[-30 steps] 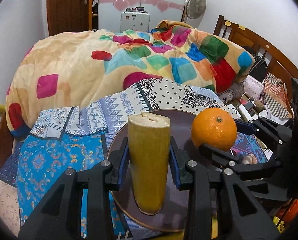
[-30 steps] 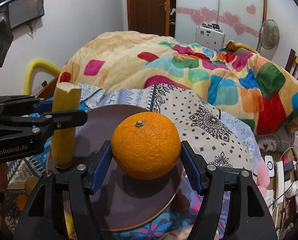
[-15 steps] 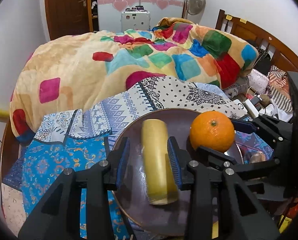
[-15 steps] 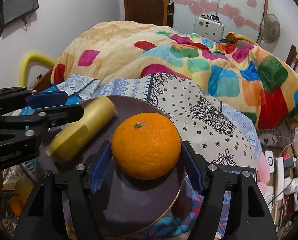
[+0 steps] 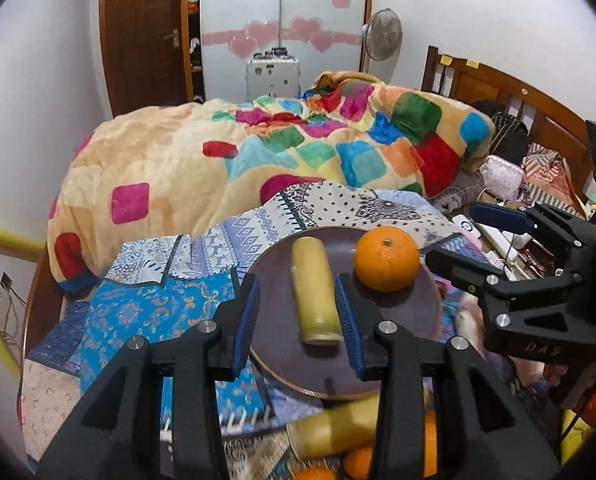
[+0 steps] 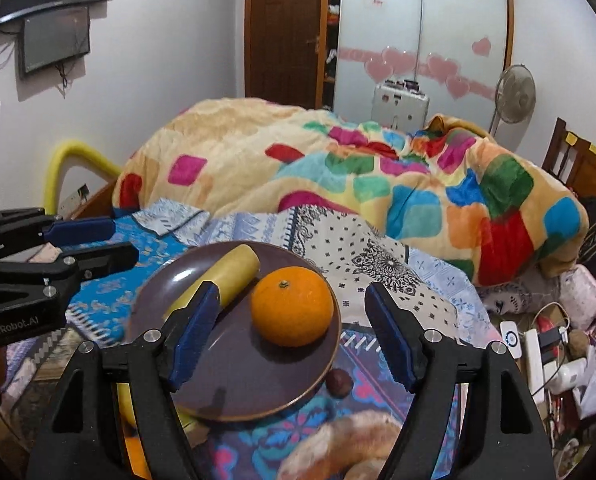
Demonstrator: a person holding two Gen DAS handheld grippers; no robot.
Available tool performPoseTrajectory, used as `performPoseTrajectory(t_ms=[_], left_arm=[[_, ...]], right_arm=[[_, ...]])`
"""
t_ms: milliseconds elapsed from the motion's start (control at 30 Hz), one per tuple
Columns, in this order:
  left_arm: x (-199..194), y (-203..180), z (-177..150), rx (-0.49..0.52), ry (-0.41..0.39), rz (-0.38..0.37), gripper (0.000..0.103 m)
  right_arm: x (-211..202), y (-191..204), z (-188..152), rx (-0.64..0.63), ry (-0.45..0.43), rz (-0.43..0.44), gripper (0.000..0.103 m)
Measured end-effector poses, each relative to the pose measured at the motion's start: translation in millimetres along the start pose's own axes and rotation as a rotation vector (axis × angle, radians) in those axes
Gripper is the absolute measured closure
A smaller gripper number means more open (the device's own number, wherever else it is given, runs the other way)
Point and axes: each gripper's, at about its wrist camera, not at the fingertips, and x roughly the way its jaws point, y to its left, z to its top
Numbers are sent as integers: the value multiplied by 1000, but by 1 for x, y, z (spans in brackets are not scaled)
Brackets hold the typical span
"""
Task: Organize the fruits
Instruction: 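Place gourd and orange on the dark plate with the left and right tools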
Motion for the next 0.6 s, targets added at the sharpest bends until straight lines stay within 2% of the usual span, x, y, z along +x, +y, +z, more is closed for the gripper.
performPoseTrajectory(t_ms=[300,433,600], left_arm=[[-58,-8,-23,-11,-52,-9,56],[-77,-8,-36,-19,-61,-8,54],[-90,-9,-58,-16,-58,-2,49]], right_arm=[[-58,17,-10,10,-84,3,30],[-73,24,-22,30,-93,27,26],[-83,36,-41,28,-99,30,25]])
